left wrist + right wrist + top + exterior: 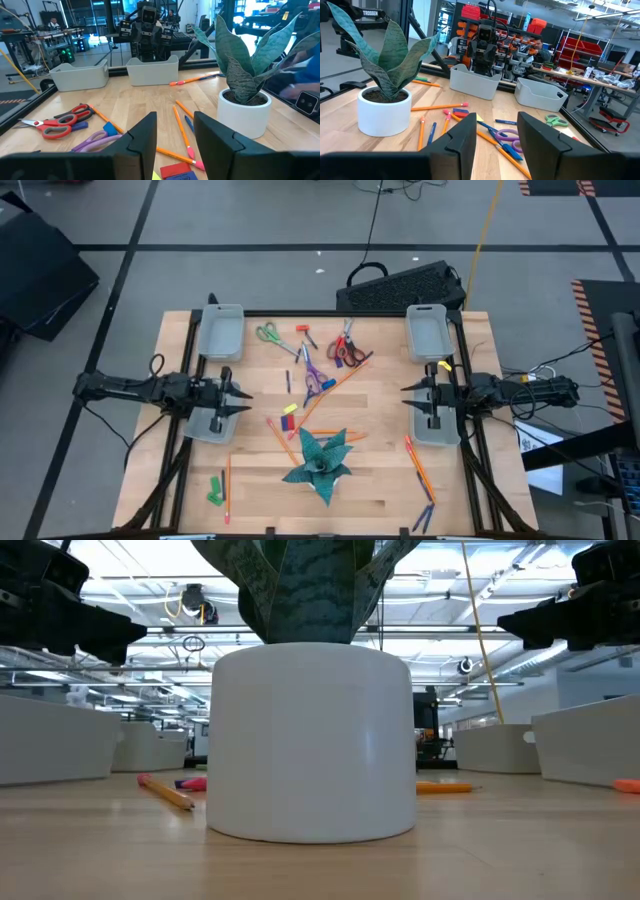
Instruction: Sort crayons/erasers/pens/pencils in bins
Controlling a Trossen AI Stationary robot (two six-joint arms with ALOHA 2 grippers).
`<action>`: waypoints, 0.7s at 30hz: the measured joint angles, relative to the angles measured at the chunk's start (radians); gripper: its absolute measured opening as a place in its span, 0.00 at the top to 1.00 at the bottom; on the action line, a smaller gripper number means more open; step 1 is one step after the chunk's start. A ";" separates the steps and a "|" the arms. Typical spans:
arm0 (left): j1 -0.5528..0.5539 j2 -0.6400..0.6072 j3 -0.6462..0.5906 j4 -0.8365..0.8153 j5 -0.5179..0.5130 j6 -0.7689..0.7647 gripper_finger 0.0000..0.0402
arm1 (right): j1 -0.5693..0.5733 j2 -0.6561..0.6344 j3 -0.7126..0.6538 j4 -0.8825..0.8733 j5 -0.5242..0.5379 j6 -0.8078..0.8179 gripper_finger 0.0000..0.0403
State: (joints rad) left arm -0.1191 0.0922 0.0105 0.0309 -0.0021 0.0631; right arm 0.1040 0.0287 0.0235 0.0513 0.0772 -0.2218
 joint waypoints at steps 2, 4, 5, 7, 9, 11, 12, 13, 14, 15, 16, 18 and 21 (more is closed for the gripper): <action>0.000 0.000 0.000 0.000 0.000 0.000 0.67 | 0.000 0.000 0.000 0.000 0.000 0.000 0.67; 0.000 0.000 0.000 0.000 0.000 0.000 0.67 | 0.000 0.000 0.000 0.000 0.000 0.000 0.67; 0.000 0.000 0.000 0.000 0.000 0.000 0.67 | 0.000 0.000 0.000 0.000 0.000 0.000 0.67; 0.000 0.000 0.000 0.000 0.000 0.000 0.67 | 0.000 0.000 0.000 0.000 0.000 0.000 0.67; 0.000 0.000 0.000 0.000 0.000 0.000 0.67 | 0.000 0.000 0.000 0.000 0.000 0.000 0.67; 0.000 0.000 0.000 0.000 0.000 0.000 0.67 | 0.000 0.000 0.000 0.000 0.000 -0.001 0.67; 0.000 0.000 0.000 0.000 0.000 0.000 0.67 | 0.000 0.000 0.000 0.000 0.000 -0.011 0.67; 0.000 0.000 0.000 0.000 0.000 0.000 0.67 | 0.000 0.000 0.000 0.001 0.000 -0.024 0.67; 0.000 0.000 0.000 0.000 0.000 0.000 0.67 | 0.000 0.000 0.000 0.001 0.000 -0.029 0.67; 0.000 0.000 0.000 0.000 0.000 0.000 0.67 | 0.000 0.000 0.000 0.002 0.000 -0.028 0.67; 0.000 0.000 0.000 0.000 0.000 0.000 0.67 | 0.000 0.000 0.000 0.005 -0.001 -0.022 0.67; 0.000 0.000 0.000 0.000 0.000 0.000 0.67 | 0.000 0.003 0.000 0.064 0.000 -0.010 0.67; 0.000 0.000 0.000 0.000 0.000 0.000 0.67 | 0.002 0.002 0.000 0.149 -0.003 0.172 0.67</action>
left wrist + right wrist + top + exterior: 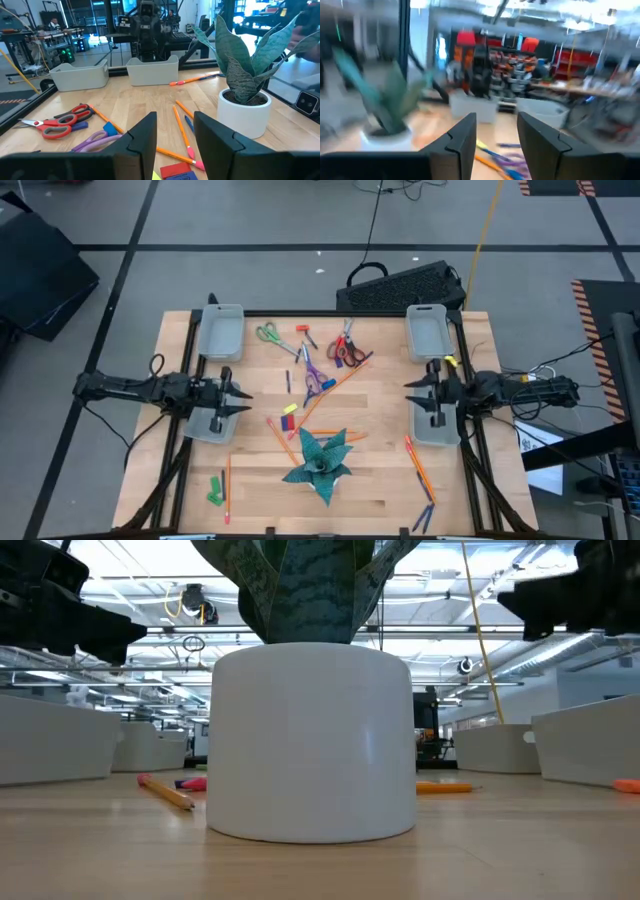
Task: Sort crayons/erasers/pens/pencils in bins
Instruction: Put the blue crayon into the bottom right gray bin
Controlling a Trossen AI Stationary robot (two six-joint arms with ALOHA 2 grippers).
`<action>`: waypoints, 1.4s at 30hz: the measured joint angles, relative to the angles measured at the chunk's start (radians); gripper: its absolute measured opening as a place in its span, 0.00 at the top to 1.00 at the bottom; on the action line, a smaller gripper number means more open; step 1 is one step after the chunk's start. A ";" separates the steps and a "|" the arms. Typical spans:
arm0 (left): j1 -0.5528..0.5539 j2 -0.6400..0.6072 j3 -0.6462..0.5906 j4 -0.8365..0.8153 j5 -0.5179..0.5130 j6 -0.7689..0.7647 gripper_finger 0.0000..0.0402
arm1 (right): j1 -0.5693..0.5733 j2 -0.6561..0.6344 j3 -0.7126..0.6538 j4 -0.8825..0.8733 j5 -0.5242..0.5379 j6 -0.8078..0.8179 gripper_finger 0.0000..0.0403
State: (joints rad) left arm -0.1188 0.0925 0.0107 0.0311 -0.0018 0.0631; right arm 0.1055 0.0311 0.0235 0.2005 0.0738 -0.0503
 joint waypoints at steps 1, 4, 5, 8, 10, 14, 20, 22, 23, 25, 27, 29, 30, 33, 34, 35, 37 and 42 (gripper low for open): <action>0.000 0.000 0.000 0.000 0.000 0.000 0.67 | 0.000 0.001 0.000 0.017 -0.001 0.084 0.67; 0.000 0.000 0.000 0.000 0.000 0.000 0.67 | 0.001 0.005 0.000 0.036 -0.049 0.132 0.67; 0.000 0.000 0.000 0.000 0.000 0.000 0.67 | 0.001 0.012 0.000 0.062 -0.082 0.140 0.67; 0.000 0.000 0.000 0.000 0.000 0.000 0.67 | 0.001 0.043 0.000 0.216 -0.100 0.261 0.67; 0.000 0.000 0.000 -0.001 0.000 0.000 0.67 | 0.001 0.079 0.000 0.331 -0.100 0.300 0.66; 0.000 0.000 0.000 0.000 0.000 0.000 0.67 | 0.030 0.195 0.028 0.401 -0.081 0.340 0.64; 0.000 0.000 0.000 0.000 0.000 0.000 0.67 | 0.225 0.558 0.187 0.276 0.127 0.362 0.64; 0.000 0.000 0.000 0.000 0.000 0.000 0.67 | 0.310 0.694 0.274 0.251 0.186 0.378 0.64; 0.000 0.000 0.000 -0.001 0.000 0.000 0.67 | 0.351 0.761 0.326 0.214 0.210 0.383 0.64; 0.000 0.000 0.000 -0.001 0.000 0.000 0.67 | 0.435 0.877 0.446 0.113 0.275 0.413 0.64; 0.000 0.000 0.000 -0.001 0.000 0.000 0.67 | 0.507 0.985 0.577 -0.018 0.337 0.477 0.64; 0.000 0.000 0.000 0.000 0.000 0.000 0.67 | 0.569 1.094 0.696 -0.163 0.373 0.587 0.64; 0.000 0.000 0.000 0.000 0.000 0.000 0.67 | 0.594 1.144 0.751 -0.230 0.373 0.652 0.64; 0.000 0.000 0.000 0.000 0.000 0.000 0.67 | 0.666 1.274 0.911 -0.417 0.370 0.859 0.64; 0.000 0.000 0.000 0.000 0.000 0.000 0.67 | 0.686 1.310 0.954 -0.484 0.366 0.932 0.64; 0.000 0.000 0.000 0.000 0.000 0.000 0.67 | 0.706 1.348 0.996 -0.562 0.355 1.013 0.64; 0.000 0.000 0.000 0.000 0.000 0.000 0.67 | 0.731 1.410 1.051 -0.681 0.290 1.183 0.64; 0.000 0.000 0.000 0.000 0.000 0.000 0.67 | 0.779 1.503 1.076 -0.820 0.101 1.578 0.66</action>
State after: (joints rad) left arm -0.1188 0.0925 0.0105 0.0307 -0.0021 0.0631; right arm 0.8844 1.5338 1.0996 -0.6191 0.1746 1.5282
